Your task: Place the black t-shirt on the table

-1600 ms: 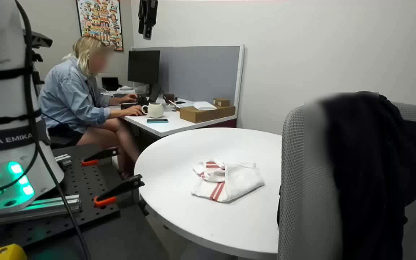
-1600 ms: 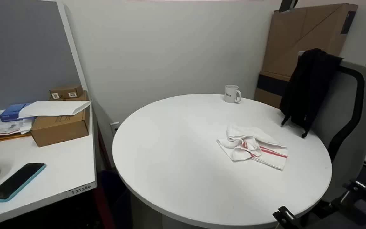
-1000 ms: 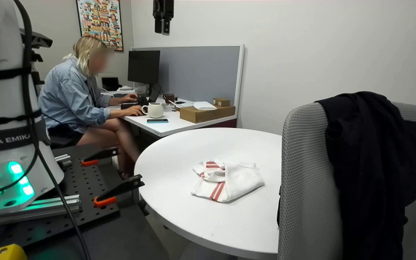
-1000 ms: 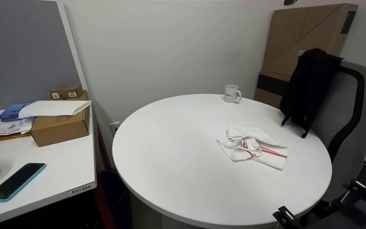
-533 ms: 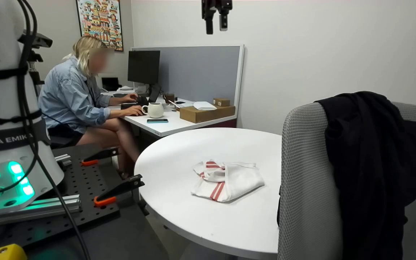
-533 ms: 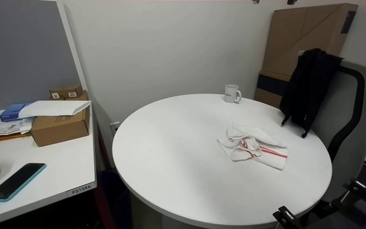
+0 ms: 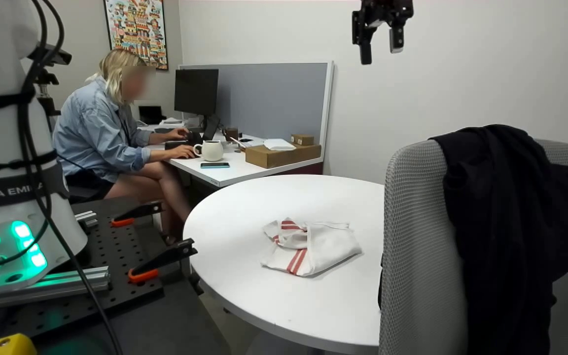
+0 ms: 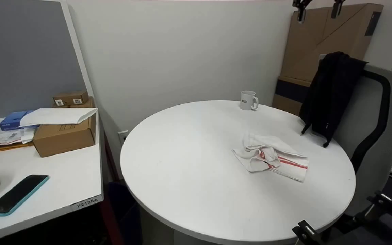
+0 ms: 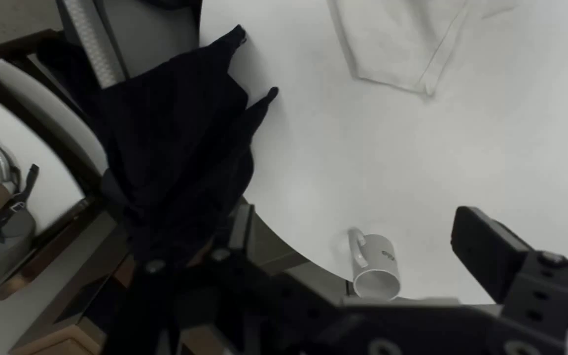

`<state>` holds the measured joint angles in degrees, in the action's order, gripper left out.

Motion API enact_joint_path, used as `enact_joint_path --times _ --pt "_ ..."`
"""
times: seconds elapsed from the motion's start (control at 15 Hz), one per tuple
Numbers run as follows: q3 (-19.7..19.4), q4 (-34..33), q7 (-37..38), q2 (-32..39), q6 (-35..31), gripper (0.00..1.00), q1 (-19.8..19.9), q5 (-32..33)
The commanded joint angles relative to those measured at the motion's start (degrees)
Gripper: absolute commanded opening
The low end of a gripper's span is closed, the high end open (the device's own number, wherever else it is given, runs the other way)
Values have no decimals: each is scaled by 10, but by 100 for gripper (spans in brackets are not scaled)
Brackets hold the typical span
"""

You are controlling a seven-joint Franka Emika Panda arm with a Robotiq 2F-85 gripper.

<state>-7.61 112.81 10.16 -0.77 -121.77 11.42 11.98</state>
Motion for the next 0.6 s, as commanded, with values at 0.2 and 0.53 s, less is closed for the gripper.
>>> enact_joint_path --times 0.2,0.53 --pt "-68 -96 -19 79 -3 100 45 -101" --pt "-87 -118 -20 132 -20 100 72 -154"
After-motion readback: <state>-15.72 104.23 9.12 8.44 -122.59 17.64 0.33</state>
